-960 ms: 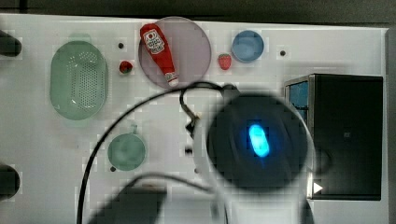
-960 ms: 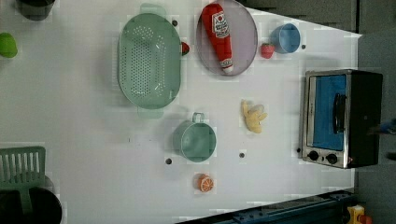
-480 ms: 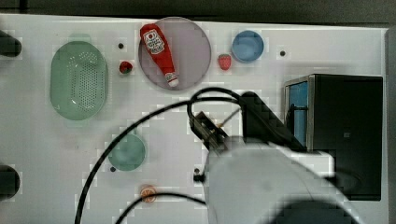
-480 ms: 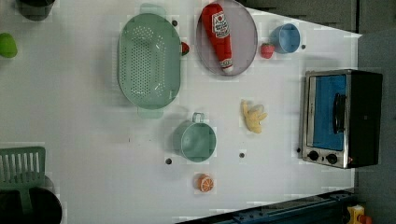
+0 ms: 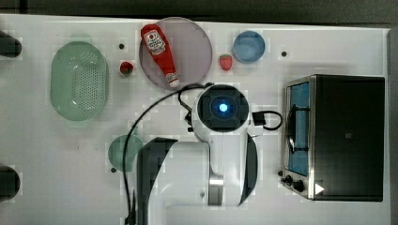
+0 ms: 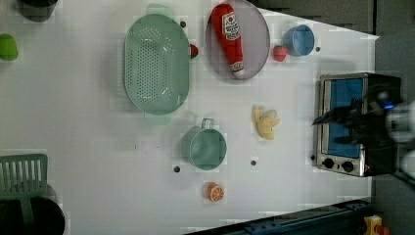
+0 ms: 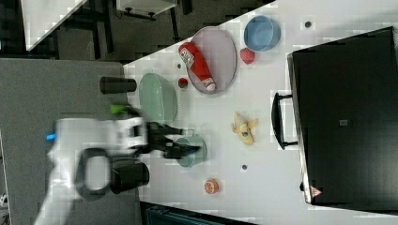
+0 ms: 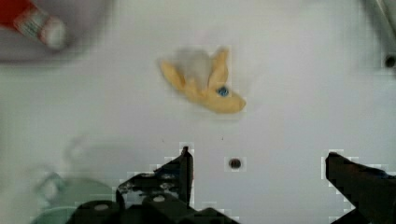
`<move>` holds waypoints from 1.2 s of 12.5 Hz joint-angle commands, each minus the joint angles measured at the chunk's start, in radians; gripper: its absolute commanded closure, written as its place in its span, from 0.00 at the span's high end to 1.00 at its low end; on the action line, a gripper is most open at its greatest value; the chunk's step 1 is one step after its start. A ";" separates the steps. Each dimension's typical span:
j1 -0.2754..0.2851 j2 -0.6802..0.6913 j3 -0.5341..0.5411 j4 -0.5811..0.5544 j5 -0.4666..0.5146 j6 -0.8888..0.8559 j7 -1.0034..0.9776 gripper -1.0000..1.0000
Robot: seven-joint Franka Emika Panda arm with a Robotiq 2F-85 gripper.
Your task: Pick Banana and place it in mug.
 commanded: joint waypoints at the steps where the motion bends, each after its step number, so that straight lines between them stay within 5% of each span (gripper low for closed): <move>1: 0.000 0.028 -0.012 -0.043 0.015 0.129 -0.138 1.00; 15: 0.002 0.458 0.008 -0.132 0.015 0.725 -0.235 1.00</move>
